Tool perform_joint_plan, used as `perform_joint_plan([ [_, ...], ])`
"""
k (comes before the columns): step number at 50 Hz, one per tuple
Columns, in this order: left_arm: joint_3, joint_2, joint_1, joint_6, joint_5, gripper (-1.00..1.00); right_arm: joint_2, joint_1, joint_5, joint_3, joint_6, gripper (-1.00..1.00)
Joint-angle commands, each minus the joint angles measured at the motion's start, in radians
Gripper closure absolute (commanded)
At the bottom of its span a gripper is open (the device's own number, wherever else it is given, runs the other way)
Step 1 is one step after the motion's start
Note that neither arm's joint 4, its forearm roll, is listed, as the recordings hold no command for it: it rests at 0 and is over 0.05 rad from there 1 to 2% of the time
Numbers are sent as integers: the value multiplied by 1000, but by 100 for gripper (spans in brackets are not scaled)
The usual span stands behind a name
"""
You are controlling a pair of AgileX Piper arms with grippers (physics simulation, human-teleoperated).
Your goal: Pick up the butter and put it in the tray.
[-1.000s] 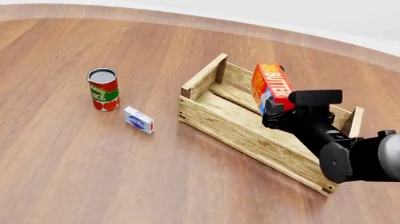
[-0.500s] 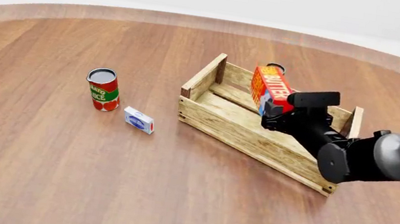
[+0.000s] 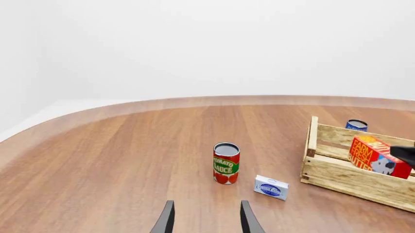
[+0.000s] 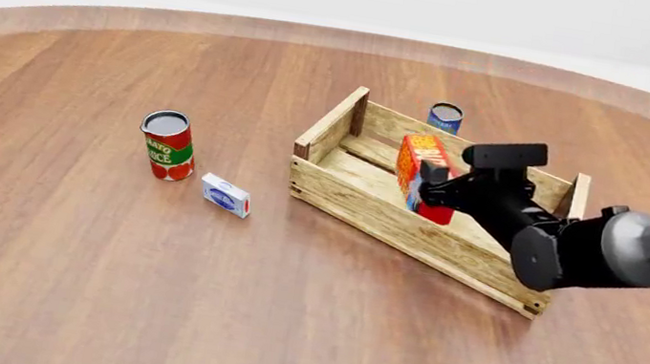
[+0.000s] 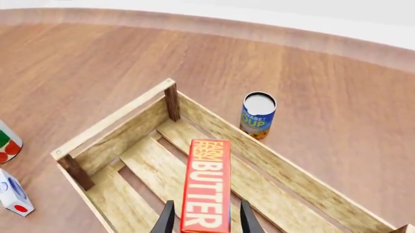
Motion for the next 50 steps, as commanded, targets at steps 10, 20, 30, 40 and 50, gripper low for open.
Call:
perform_joint_plan([
  [10,0,0,0,0,0,-100,-30,4,4,4,-1,-100],
  [20,0,0,0,0,0,-100,-83,0,15,23,-4,-100],
  [30,0,0,0,0,0,-100,-155,-10,16,68,-4,-100],
  [40,0,0,0,0,0,-100,-226,-15,25,105,-9,-100],
  [50,0,0,0,0,0,-100,-296,-20,34,134,-10,-100],
])
